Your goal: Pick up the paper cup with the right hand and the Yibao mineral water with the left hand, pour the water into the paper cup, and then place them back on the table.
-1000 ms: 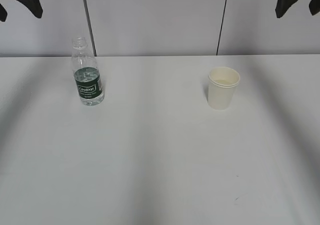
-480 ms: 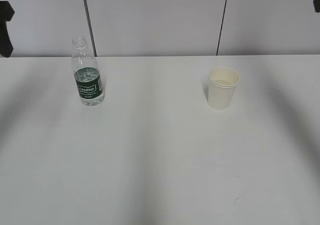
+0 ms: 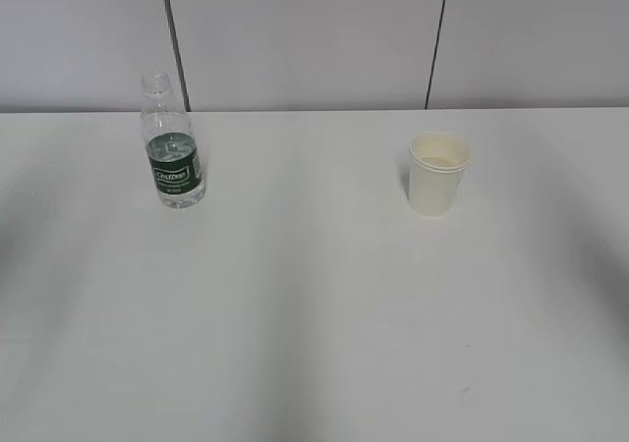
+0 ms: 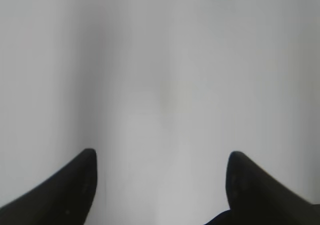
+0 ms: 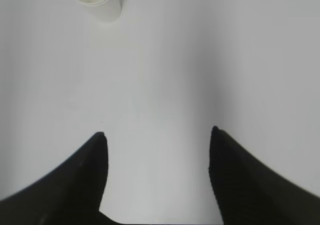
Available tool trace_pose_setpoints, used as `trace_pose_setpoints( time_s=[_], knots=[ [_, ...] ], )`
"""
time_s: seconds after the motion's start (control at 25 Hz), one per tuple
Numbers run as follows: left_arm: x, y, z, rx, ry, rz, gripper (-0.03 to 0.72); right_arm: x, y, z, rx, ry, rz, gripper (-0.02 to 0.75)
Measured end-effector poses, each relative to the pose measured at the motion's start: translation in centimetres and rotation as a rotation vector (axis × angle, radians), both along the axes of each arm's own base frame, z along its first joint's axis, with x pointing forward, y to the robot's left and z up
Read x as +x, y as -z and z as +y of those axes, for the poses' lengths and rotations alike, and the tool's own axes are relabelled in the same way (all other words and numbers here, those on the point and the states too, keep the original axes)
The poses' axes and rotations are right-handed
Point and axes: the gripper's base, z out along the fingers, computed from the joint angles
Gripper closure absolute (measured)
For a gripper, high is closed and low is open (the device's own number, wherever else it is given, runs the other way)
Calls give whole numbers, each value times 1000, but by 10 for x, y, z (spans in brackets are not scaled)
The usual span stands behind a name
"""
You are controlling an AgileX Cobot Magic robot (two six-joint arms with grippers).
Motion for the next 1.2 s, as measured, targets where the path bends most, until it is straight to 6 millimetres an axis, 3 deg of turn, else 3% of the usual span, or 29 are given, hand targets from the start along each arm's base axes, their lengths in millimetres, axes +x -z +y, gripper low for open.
trace_pose_setpoints(
  time_s=[0.36,0.6,0.92,1.2],
  knots=[
    [-90,-10,6,-26,3,-178,204,-69,21,-5,9,-1,-53,237],
    [-140,7,8,-58,11,-258,209,-106,43,-8,11,-1,-83,237],
    [-183,43,11,-66,13,-328,209,-146,69,-11,7,-14,-152,237],
    [-207,64,13,-72,15,-405,209,-170,93,-13,-3,-31,-217,237]
  ],
)
